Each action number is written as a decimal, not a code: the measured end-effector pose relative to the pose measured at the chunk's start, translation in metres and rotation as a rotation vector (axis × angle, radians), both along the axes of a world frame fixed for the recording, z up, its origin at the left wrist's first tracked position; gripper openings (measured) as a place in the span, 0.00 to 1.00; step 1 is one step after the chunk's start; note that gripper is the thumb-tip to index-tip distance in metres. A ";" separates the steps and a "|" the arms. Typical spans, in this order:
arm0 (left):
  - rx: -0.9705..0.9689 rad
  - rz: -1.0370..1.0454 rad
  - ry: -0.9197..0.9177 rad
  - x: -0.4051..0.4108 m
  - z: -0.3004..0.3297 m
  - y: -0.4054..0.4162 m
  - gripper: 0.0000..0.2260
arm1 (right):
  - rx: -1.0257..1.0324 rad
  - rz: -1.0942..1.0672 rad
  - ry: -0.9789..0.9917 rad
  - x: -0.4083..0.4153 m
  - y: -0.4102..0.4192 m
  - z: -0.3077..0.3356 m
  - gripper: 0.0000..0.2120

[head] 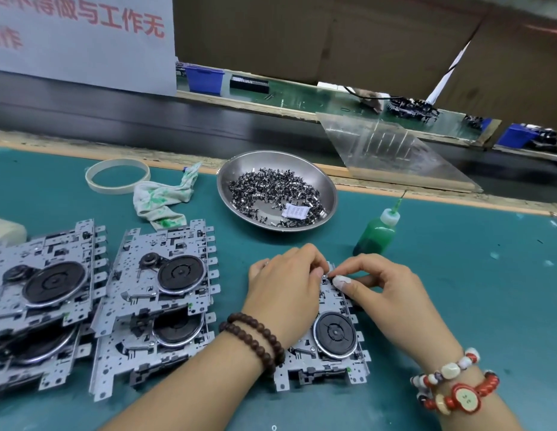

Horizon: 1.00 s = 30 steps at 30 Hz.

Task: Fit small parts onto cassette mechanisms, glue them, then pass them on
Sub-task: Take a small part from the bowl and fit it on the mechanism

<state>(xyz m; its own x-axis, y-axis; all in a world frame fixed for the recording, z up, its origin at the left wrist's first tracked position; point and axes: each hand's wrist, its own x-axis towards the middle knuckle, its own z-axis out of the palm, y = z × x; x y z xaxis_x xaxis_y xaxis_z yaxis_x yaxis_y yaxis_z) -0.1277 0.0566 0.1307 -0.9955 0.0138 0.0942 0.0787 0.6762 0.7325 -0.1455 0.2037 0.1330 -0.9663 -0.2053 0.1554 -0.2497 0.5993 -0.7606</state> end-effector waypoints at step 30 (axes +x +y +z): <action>0.009 -0.021 0.007 0.001 0.000 -0.001 0.05 | -0.153 0.008 -0.137 0.000 -0.004 -0.007 0.06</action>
